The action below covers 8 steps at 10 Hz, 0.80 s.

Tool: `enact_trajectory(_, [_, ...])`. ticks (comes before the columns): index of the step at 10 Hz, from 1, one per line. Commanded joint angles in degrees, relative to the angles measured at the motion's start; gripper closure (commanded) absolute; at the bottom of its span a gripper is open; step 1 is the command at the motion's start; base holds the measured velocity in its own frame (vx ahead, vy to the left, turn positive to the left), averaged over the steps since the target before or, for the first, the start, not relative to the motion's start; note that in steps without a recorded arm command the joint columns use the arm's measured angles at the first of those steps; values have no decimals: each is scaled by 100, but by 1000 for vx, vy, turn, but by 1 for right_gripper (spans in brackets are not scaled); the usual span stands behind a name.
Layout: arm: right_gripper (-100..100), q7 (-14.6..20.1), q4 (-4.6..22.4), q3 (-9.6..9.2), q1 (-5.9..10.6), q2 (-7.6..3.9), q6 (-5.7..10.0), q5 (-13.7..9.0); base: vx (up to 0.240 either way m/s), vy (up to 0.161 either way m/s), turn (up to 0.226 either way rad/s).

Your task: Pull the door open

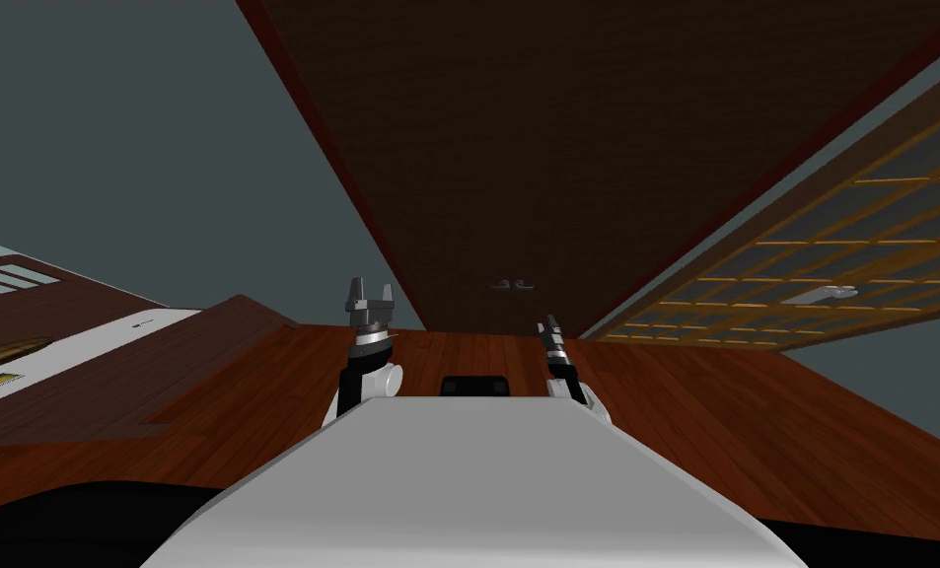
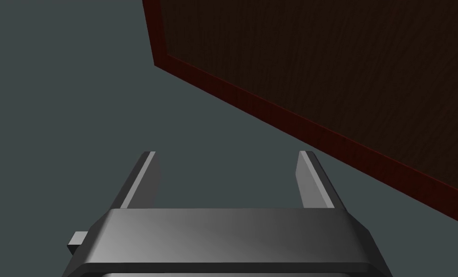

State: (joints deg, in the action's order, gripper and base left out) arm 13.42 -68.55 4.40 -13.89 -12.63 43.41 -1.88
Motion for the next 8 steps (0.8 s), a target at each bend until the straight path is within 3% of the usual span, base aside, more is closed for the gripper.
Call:
enact_trajectory(1, [-100,25,243,5,50,-58,66,-25,99,9,53])
enact_trajectory(8, [-100,108,1202,23,264,-255,349,-112,97,-10,53])
